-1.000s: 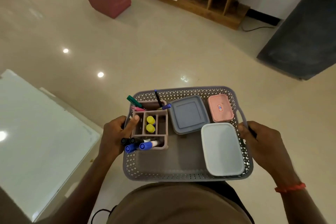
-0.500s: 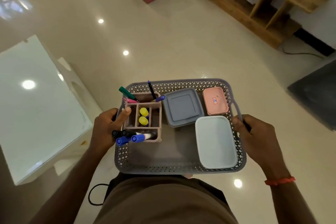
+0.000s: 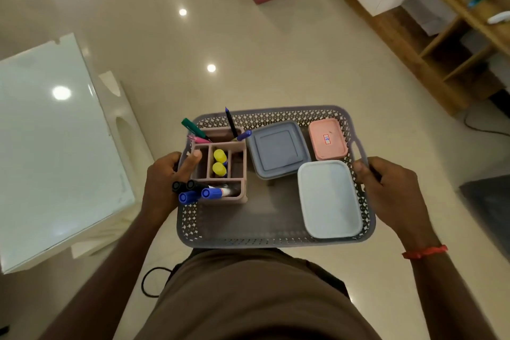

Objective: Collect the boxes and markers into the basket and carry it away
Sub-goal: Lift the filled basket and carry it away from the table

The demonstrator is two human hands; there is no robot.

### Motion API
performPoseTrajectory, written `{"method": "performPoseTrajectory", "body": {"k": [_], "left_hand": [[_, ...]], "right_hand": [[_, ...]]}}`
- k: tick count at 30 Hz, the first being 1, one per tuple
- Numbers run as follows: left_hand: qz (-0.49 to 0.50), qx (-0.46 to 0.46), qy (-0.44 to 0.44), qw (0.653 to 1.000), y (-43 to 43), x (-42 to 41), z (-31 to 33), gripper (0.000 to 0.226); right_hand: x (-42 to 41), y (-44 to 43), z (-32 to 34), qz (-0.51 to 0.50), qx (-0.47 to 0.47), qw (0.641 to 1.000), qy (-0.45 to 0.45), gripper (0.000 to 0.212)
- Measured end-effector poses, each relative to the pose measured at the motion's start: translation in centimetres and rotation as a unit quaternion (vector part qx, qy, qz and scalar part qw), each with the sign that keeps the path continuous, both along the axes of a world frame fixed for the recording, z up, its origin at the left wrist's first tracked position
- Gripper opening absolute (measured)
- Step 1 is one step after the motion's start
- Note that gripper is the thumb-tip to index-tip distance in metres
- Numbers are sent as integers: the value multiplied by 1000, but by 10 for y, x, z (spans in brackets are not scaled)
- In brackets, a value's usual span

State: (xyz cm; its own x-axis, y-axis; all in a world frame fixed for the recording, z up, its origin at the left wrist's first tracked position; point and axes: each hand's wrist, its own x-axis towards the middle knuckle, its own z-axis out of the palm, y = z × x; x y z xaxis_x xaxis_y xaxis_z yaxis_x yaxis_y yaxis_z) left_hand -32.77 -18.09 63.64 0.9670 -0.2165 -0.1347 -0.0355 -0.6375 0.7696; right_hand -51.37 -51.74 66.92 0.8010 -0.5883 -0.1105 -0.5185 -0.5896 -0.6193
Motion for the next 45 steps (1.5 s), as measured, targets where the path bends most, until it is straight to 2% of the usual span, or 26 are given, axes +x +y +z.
{"method": "performPoseTrajectory", "body": {"k": [3, 14, 19, 28, 37, 41, 45], "left_hand": [[11, -17, 22, 1000, -15, 28, 0, 70], [81, -27, 18, 996, -72, 103, 6, 56], [154, -55, 28, 986, -113, 134, 3, 63], [249, 4, -5, 968, -171, 178, -1, 57], [315, 16, -28, 949, -186, 225, 0, 53], [330, 28, -31, 943, -190, 259, -6, 57], [367, 33, -33, 929, -188, 296, -5, 51]], "right_hand": [[38, -19, 1, 7, -7, 1000, 2, 24], [163, -95, -1, 74, -15, 997, 3, 32], [231, -146, -5, 123, -7, 992, -1, 31], [355, -220, 0, 216, -1, 976, -8, 29], [486, -221, 7, 317, -19, 948, -24, 27], [542, -215, 12, 341, -47, 938, -33, 30], [589, -213, 20, 352, -64, 933, -38, 31]]}}
